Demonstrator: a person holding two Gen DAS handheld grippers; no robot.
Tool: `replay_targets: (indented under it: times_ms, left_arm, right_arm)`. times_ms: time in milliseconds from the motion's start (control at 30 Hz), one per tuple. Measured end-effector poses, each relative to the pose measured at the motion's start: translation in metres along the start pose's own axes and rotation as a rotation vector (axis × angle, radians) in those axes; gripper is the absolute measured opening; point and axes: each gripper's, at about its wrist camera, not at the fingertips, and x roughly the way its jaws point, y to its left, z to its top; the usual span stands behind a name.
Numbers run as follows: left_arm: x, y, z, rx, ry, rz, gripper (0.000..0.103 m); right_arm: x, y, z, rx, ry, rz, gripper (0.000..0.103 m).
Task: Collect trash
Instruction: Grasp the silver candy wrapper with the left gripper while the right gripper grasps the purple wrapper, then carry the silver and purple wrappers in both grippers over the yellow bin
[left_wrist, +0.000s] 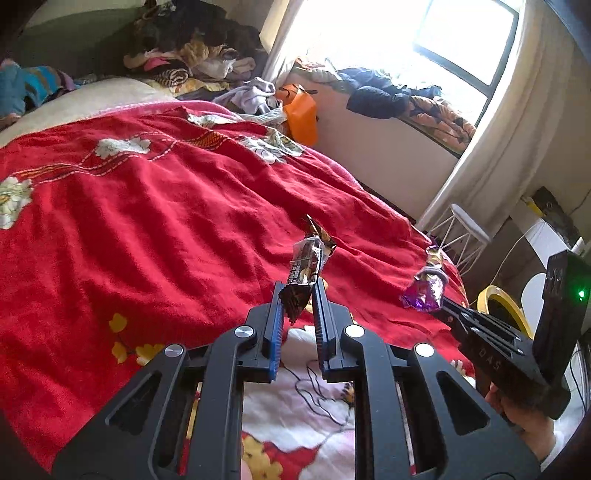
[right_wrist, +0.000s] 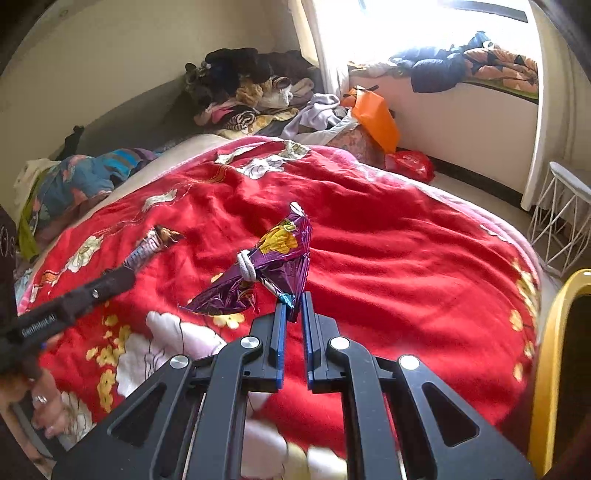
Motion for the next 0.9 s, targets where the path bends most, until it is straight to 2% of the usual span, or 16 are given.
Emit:
replay_targets:
  times_ms: [367,900]
  left_arm:
    - [-0.045,-0.019,0.011,0.033,-0.075,0.01,0.01]
    - [-0.082,-0.055,0.011,0.092,-0.126,-0.012,0.01]
  right_arm:
    - [-0.044,0.005,-0.001,-0.044,-0.044,0.016,0.008]
    - [-0.098,0.005,-0.004,-0.081,-0.104,0.005,0.008]
